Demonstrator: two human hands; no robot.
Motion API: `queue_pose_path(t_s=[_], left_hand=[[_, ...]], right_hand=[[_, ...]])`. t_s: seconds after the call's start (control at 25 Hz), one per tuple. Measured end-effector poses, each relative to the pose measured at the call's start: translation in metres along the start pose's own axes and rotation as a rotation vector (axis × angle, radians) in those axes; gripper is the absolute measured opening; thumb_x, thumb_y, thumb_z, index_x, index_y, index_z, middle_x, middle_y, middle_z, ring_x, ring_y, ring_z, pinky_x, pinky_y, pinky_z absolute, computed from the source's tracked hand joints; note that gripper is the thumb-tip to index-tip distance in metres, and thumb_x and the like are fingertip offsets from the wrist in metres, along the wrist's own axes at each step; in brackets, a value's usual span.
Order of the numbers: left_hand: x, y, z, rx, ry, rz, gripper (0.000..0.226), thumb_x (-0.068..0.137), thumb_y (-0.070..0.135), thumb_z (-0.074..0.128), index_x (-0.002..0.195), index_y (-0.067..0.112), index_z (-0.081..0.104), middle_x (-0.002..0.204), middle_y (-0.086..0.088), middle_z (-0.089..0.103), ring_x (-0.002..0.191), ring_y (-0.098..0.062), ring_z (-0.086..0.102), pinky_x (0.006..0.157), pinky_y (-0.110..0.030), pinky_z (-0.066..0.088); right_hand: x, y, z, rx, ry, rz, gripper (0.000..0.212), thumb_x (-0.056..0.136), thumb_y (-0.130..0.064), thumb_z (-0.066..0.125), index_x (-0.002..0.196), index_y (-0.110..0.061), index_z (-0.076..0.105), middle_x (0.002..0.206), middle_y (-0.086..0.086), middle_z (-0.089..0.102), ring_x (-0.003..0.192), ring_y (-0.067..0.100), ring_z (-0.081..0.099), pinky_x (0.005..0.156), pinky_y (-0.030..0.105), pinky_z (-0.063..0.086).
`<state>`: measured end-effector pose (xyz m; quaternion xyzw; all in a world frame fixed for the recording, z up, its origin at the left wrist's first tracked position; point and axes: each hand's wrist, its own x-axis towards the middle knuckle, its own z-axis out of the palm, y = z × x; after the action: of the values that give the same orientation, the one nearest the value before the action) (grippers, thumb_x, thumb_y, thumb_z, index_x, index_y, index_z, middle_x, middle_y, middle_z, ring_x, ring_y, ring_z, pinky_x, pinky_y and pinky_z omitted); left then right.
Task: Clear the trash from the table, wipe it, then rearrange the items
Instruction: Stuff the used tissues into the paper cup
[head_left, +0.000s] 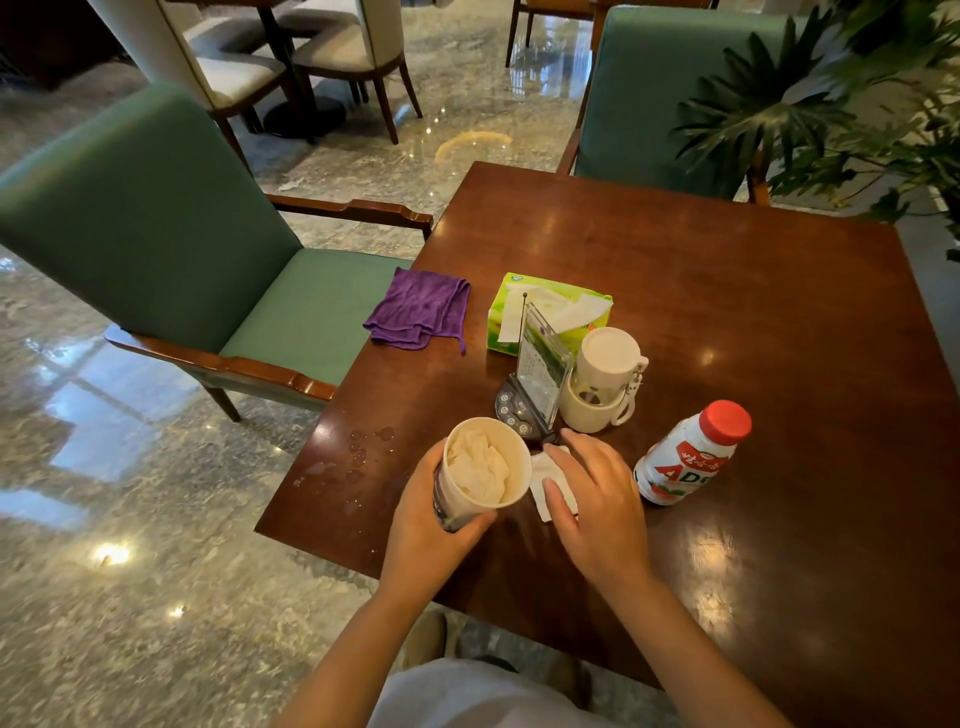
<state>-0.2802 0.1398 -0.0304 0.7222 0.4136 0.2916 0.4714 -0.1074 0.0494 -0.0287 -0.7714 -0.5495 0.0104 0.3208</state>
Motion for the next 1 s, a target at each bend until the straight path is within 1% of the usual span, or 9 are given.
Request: queue_pose_path(t_s=[0.08,0.2,0.36,0.6,0.64,0.72,0.8,0.88,1.0], left_hand=[[-0.002,-0.003,-0.002,0.018,0.008,-0.010,0.086,0.067,0.023,0.083,0.122,0.063,0.032,0.122,0.046,0.041,0.121,0.014,0.039,0.092,-0.002,0.036],[-0.005,-0.005,-0.005,0.046,0.018,-0.038,0.086,0.066,0.026,0.083,0.121,0.066,0.029,0.122,0.046,0.040,0.120,0.015,0.038,0.089,-0.001,0.036],[-0.007,-0.006,-0.008,0.046,0.017,-0.038,0.086,0.067,0.023,0.084,0.119,0.067,0.031,0.123,0.038,0.042,0.119,0.015,0.039,0.089,-0.001,0.038],[-0.007,-0.006,-0.007,0.046,0.002,-0.038,0.085,0.066,0.025,0.084,0.121,0.064,0.032,0.124,0.037,0.044,0.121,0.009,0.041,0.091,-0.009,0.041],[-0.006,-0.006,-0.007,0.046,-0.001,-0.037,0.084,0.066,0.026,0.084,0.121,0.064,0.032,0.124,0.036,0.044,0.121,0.008,0.041,0.092,-0.011,0.042],[-0.006,-0.006,-0.007,0.047,-0.007,-0.035,0.084,0.067,0.027,0.084,0.121,0.064,0.031,0.123,0.038,0.044,0.121,0.008,0.041,0.092,-0.012,0.042],[-0.005,-0.006,-0.006,0.042,-0.011,-0.026,0.083,0.067,0.026,0.084,0.122,0.062,0.033,0.123,0.040,0.044,0.121,0.009,0.042,0.091,-0.011,0.043],[-0.003,-0.003,-0.003,0.025,-0.017,-0.010,0.082,0.067,0.026,0.083,0.123,0.061,0.034,0.123,0.042,0.044,0.120,0.010,0.042,0.091,-0.006,0.041],[0.001,0.008,0.004,0.008,-0.034,0.024,0.082,0.067,0.026,0.083,0.123,0.061,0.035,0.123,0.042,0.044,0.120,0.010,0.042,0.091,-0.004,0.038]], right_hand=[[-0.002,0.023,0.019,-0.146,-0.236,0.152,0.047,0.087,-0.025,0.061,0.132,-0.017,0.049,0.146,0.015,0.038,0.134,0.033,0.033,0.104,0.047,0.036],[-0.007,0.047,0.042,-0.252,-0.492,0.157,0.055,0.091,-0.029,0.054,0.141,-0.025,0.033,0.156,0.009,0.016,0.141,0.029,0.015,0.108,0.045,0.030],[-0.005,0.050,0.061,-0.306,-0.566,0.155,0.045,0.094,-0.025,0.050,0.138,-0.024,0.039,0.151,0.007,0.030,0.137,0.026,0.023,0.105,0.040,0.035],[-0.014,0.060,0.059,-0.296,-0.504,0.066,0.027,0.094,-0.012,0.047,0.118,-0.014,0.058,0.123,0.005,0.058,0.114,0.021,0.045,0.088,0.030,0.043],[-0.013,0.059,0.054,-0.209,-0.477,0.114,0.024,0.093,-0.013,0.048,0.114,-0.014,0.061,0.118,0.004,0.061,0.110,0.020,0.049,0.086,0.028,0.043],[-0.005,0.044,0.036,0.112,-0.312,0.364,0.020,0.089,-0.011,0.056,0.106,-0.015,0.066,0.103,0.002,0.068,0.099,0.019,0.059,0.079,0.028,0.045],[0.006,0.024,0.012,0.434,-0.085,0.478,0.027,0.085,-0.007,0.061,0.104,-0.026,0.064,0.088,-0.010,0.068,0.084,0.011,0.062,0.069,0.025,0.047],[0.013,0.001,-0.015,0.612,0.067,0.405,0.035,0.085,-0.010,0.061,0.100,-0.042,0.060,0.086,-0.020,0.066,0.081,0.003,0.061,0.061,0.014,0.048],[0.022,-0.030,-0.039,0.680,0.110,0.269,0.030,0.085,-0.013,0.063,0.094,-0.042,0.063,0.088,-0.025,0.066,0.083,0.001,0.061,0.062,0.009,0.048]])
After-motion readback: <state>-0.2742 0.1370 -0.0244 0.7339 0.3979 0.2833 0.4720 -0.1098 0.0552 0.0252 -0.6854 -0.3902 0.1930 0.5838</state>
